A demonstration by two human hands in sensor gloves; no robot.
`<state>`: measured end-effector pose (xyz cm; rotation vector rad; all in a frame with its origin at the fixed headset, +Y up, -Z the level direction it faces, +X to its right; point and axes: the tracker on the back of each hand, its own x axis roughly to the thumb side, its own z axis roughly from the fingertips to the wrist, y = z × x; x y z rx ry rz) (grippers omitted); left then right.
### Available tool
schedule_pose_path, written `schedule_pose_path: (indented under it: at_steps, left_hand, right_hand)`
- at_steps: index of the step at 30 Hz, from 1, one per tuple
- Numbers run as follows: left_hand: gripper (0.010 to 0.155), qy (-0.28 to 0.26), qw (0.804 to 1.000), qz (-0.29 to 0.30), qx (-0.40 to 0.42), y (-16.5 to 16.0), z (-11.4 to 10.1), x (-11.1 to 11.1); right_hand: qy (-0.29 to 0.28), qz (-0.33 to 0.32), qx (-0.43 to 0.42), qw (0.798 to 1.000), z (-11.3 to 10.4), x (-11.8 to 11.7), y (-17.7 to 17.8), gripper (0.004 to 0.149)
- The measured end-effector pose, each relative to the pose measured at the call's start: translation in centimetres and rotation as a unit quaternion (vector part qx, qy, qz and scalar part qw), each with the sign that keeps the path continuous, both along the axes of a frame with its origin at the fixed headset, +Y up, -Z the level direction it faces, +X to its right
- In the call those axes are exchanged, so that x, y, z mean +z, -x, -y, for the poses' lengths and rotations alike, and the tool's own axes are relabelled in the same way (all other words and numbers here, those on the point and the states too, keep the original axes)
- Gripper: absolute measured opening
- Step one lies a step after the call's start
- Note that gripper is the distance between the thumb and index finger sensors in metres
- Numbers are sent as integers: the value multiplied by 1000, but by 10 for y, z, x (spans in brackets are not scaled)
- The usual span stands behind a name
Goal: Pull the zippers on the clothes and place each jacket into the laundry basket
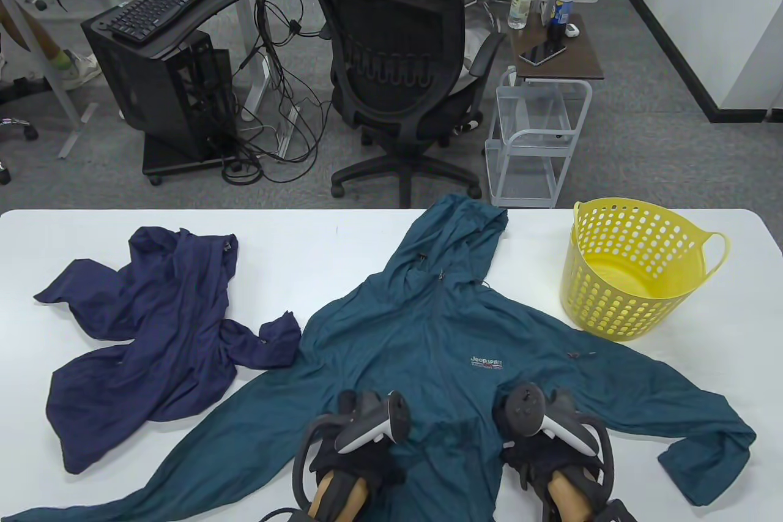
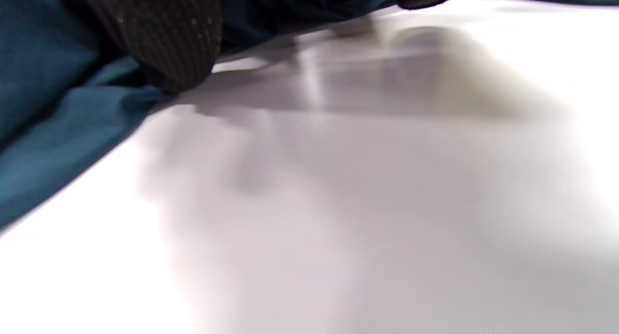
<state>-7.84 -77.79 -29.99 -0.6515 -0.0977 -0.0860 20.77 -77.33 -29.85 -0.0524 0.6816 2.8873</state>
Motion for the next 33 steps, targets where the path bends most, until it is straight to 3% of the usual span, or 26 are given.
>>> schedule_pose_path:
  at_steps: [5, 9, 13, 17, 19, 22, 24, 26, 28, 31, 33]
  left_hand:
    - [90, -24, 999, -18, -16, 10, -5, -3]
    - [83, -131, 989, -46, -56, 14, -13, -7]
    - [80, -161, 984, -41, -62, 12, -24, -3]
    - [80, -234, 972, -5, 1, -2, -67, 22]
    - [72, -256, 965, 29, 57, -13, -89, 40]
    - [52, -215, 955, 139, 151, -31, -101, 65]
    - [57, -125, 960, 188, 167, -43, -84, 73]
    - [75, -36, 978, 189, 87, -48, -55, 69]
    - [89, -7, 986, 169, 16, -44, -32, 60]
    - [98, 11, 989, 138, -45, -29, -8, 44]
    - [97, -2, 991, 122, -48, -16, -5, 37]
  right_hand:
    - [-15, 85, 14, 996, -3, -3, -37, 57]
    - [-33, 129, 3, 991, -1, -4, -58, 56]
    - [-77, 116, 3, 990, -6, -3, -55, 54]
    - [-147, 70, -8, 987, -41, 10, -27, 55]
    - [-175, 24, -23, 984, -55, 19, -9, 53]
    - [-145, -80, -58, 985, -60, 30, 22, 43]
    - [-91, -138, -76, 983, -50, 33, 41, 43]
    - [-32, -170, -65, 983, -34, 32, 54, 45]
    - [7, -177, -39, 983, -20, 29, 59, 53]
    - [33, -181, -46, 982, -11, 24, 57, 66]
    - [42, -192, -44, 979, -4, 23, 52, 74]
